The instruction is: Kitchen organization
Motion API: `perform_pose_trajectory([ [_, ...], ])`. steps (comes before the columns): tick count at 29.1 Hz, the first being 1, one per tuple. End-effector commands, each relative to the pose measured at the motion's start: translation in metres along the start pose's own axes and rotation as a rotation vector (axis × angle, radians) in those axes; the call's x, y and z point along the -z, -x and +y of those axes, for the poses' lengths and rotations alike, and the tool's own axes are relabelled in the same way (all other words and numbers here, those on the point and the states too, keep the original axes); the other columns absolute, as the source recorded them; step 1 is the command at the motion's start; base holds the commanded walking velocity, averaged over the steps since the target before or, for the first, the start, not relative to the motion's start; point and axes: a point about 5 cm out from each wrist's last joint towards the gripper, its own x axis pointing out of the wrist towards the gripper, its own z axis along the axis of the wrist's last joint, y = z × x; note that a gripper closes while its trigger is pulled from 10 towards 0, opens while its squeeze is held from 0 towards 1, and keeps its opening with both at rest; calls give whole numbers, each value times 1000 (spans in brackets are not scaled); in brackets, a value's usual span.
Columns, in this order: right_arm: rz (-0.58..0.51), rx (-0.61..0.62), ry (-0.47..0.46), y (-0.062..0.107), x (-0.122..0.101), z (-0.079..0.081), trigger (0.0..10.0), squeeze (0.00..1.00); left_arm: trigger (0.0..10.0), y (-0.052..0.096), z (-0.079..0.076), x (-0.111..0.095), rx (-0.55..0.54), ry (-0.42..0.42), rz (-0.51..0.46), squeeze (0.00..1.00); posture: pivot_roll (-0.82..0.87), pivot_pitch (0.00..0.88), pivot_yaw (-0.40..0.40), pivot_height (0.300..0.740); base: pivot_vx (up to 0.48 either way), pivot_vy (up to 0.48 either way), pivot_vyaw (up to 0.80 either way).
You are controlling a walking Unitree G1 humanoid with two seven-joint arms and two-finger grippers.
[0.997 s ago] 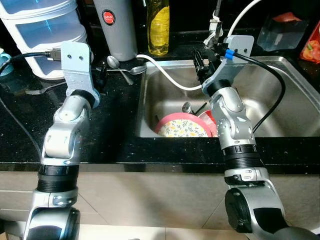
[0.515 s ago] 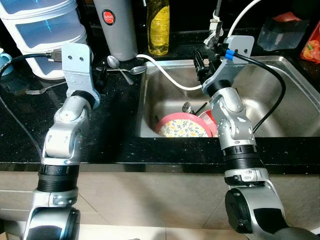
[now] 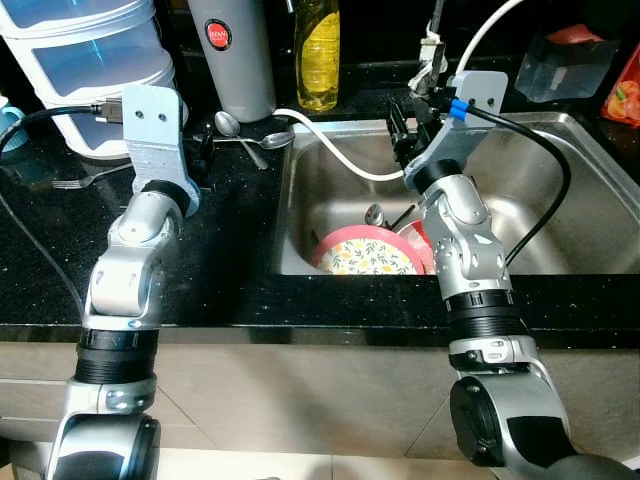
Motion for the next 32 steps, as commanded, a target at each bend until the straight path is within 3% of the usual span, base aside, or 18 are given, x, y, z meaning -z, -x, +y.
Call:
perform_pose_trajectory([
  [1,-9,-14,-12,-1,-3,4,10000,0,10000,-2,0,-1,0,-6,-3,0,107,0,120,740,307,0,0],
  [32,-4,-3,-13,1,-1,2,10000,0,10000,-2,0,1,2,-9,5,0,109,0,128,740,303,0,0],
])
